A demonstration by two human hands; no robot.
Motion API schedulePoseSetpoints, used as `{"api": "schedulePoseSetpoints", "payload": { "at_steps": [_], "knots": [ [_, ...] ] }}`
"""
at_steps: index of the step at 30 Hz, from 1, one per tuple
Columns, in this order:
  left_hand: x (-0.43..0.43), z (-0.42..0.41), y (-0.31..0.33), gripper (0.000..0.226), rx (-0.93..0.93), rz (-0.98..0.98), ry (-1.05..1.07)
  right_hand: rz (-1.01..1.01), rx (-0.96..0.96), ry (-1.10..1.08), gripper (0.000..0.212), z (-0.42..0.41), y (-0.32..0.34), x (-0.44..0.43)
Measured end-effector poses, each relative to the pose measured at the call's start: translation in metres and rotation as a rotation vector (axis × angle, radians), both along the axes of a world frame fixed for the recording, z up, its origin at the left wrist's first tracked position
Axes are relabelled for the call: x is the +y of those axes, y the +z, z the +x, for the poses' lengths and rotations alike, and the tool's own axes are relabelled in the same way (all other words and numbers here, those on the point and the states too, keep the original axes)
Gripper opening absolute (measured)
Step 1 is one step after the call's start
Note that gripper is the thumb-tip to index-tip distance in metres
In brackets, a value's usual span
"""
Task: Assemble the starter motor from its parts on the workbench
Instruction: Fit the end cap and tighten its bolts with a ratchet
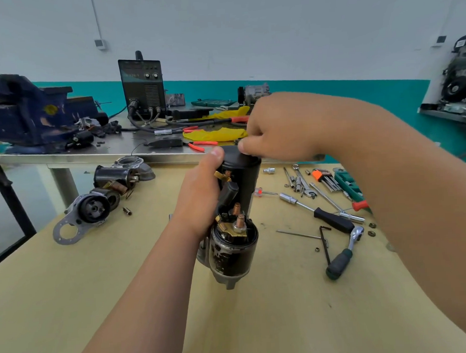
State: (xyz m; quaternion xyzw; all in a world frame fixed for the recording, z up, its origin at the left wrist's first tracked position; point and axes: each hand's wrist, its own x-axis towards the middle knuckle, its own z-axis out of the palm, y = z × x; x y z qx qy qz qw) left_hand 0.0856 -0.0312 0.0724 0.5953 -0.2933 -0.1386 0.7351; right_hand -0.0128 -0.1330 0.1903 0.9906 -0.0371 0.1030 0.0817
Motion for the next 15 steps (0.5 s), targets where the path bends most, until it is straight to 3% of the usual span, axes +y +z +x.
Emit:
{"api": "schedulePoseSetpoints", "payload": {
  "at_steps": [2, 6, 9, 10, 12, 13, 15],
  "knots": [
    [0.002, -0.001, 0.002, 0.037, 0.026, -0.013, 0.0, -0.035, -0.047, -0.018, 0.049, 0.002, -0.004, 0.0],
    [0.009, -0.005, 0.006, 0.065, 0.093, -0.013, -0.159, 0.075, -0.034, 0.059, 0.026, -0.002, -0.001, -0.004],
    [0.007, -0.008, 0.009, 0.067, 0.085, -0.01, -0.143, -0.066, -0.093, 0.042, 0.041, 0.009, -0.002, -0.002],
    [0.007, -0.008, 0.009, 0.069, 0.088, -0.008, -0.148, -0.036, -0.169, 0.032, 0.046, 0.011, -0.007, -0.005],
    [0.008, -0.006, 0.009, 0.078, 0.118, 0.006, -0.162, 0.211, -0.31, -0.017, 0.053, 0.01, -0.025, -0.026],
    [0.01, -0.004, 0.008, 0.082, 0.133, 0.007, -0.166, 0.261, -0.264, -0.092, 0.052, 0.004, -0.041, -0.041],
    [0.015, 0.002, 0.005, 0.079, 0.163, -0.041, -0.183, 0.164, 0.136, -0.319, 0.043, -0.01, -0.085, -0.073]
  ]
}}
